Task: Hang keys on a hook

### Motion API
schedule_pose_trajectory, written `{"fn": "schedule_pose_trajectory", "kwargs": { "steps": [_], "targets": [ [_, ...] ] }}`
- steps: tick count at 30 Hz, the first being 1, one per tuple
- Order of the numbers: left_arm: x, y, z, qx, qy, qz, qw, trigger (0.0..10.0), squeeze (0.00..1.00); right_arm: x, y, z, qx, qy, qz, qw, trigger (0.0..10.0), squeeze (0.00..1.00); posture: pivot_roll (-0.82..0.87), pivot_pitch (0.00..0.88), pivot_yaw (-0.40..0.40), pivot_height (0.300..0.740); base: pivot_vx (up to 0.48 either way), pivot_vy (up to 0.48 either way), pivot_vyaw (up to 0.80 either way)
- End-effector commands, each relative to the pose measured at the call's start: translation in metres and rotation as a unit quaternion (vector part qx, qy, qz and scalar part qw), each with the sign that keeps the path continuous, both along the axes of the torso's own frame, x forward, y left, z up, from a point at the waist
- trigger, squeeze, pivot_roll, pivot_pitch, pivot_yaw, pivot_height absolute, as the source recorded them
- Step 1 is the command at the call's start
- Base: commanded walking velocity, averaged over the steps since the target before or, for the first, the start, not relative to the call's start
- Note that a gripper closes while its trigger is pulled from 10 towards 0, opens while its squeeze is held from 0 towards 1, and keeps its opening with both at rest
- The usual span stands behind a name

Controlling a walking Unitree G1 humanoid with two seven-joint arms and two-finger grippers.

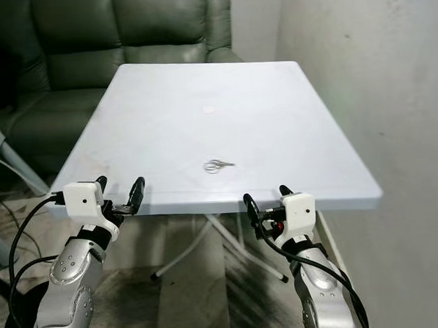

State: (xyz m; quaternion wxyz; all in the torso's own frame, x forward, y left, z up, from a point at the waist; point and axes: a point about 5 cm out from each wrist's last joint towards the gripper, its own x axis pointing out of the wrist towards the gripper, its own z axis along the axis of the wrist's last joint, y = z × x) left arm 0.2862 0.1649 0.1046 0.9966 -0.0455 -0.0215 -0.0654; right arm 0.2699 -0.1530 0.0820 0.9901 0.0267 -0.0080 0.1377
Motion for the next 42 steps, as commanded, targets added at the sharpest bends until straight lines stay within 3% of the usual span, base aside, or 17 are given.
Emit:
{"fn": "schedule_pose_trajectory", "kwargs": {
  "steps": [1,14,30,42],
  "targets": [
    [0.0007,0.0044,0.0026,0.001,-0.001,0.009,1.000,10.0,0.00,0.0008,0.0039,0.0040,0.001,-0.007,0.009,1.000,10.0,0.00,0.00,0.000,0.003,0.740,0.000,0.420,0.00],
    [0.0021,0.0050,0.0039,0.007,-0.001,0.019,1.000,10.0,0.00,0.0014,0.0032,0.0054,0.000,-0.008,0.012,1.000,10.0,0.00,0.00,0.000,-0.003,0.740,0.136,0.380,0.00],
    [0.0031,0.0053,0.0059,-0.013,0.000,0.029,0.999,10.0,0.00,0.0014,0.0031,0.0064,-0.002,-0.007,0.016,1.000,10.0,0.00,0.00,0.000,-0.007,0.740,0.458,0.000,0.00],
    [0.0013,-0.0007,0.0036,-0.003,0.005,0.027,1.000,10.0,0.00,0.0020,0.0040,0.0057,-0.003,0.001,0.019,1.000,10.0,0.00,0.00,0.000,-0.011,0.740,0.022,0.000,0.00]
  ]
}}
